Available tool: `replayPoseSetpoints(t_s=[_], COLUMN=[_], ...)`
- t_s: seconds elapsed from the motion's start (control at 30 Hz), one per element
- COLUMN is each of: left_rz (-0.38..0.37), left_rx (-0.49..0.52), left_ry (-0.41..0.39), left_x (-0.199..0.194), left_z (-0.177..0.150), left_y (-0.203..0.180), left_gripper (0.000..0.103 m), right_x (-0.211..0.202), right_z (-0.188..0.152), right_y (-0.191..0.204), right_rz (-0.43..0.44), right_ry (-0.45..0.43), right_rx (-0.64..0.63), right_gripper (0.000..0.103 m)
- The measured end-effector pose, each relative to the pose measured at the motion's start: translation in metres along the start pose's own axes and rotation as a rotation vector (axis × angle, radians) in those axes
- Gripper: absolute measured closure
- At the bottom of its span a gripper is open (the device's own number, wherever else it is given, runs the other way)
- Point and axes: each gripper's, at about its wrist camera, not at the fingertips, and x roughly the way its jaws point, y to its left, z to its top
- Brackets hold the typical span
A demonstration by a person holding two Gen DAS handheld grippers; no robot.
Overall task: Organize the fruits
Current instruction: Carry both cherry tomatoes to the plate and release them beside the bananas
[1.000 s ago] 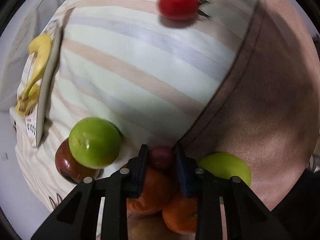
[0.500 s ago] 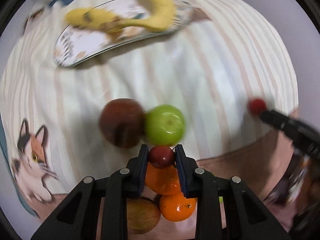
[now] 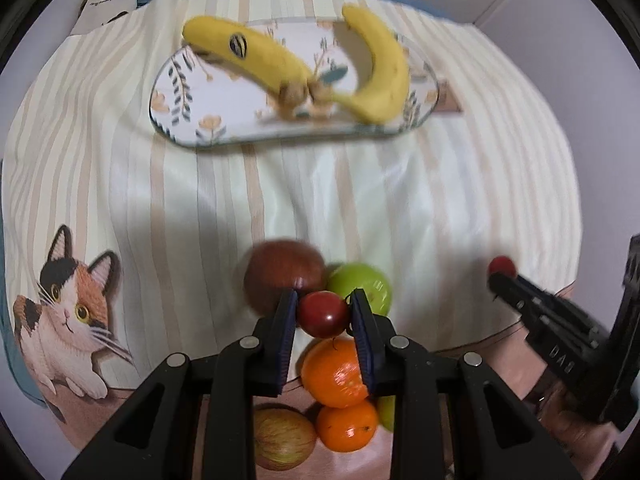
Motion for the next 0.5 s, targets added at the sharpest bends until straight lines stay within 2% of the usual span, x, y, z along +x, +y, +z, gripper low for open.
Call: replayPoseSetpoints(t_s=[0.1, 0.17, 0.27, 0.37, 0.4, 0.5], left_rz=[-0.038, -0.045, -0.010, 0.025, 0.043, 0.061], left_rx=[-0.023, -0.029, -0.042, -0.067, -0.090, -0.127], left_ry=[-0.032, -0.059, -0.106, -0.116, -0.143, -0.118], left_x=[-0.022, -0.038, -0.052, -0.048, -0.041, -0.024], left_z=[0.021, 0.038, 0.063, 0.092, 0.098, 0.116], left_y=[0.005, -0.005, 0.006, 0.021, 0.026, 0.050], left_gripper=[0.079, 0.079, 0.079, 0.079, 0.079, 0.079], right_x=[-0.013, -0.022, -0.027, -0.024, -0.021, -0.007], right_z=[0.018, 0.037, 0.067, 0.100, 0.112, 0.148], right_y=[0.016, 0.029, 0.046, 0.057, 0.059, 0.061], right_rz=[0.050, 0.098, 0.152, 0.167, 0.167, 0.167], right_ry=[-0.034, -0.058, -0.078, -0.095, -0.097, -0.083], right_rx=[-0.011, -0.019, -0.031, -0.036, -0.038, -0.030], right_gripper=[0.076, 0.076, 0.076, 0.076, 0.076, 0.076])
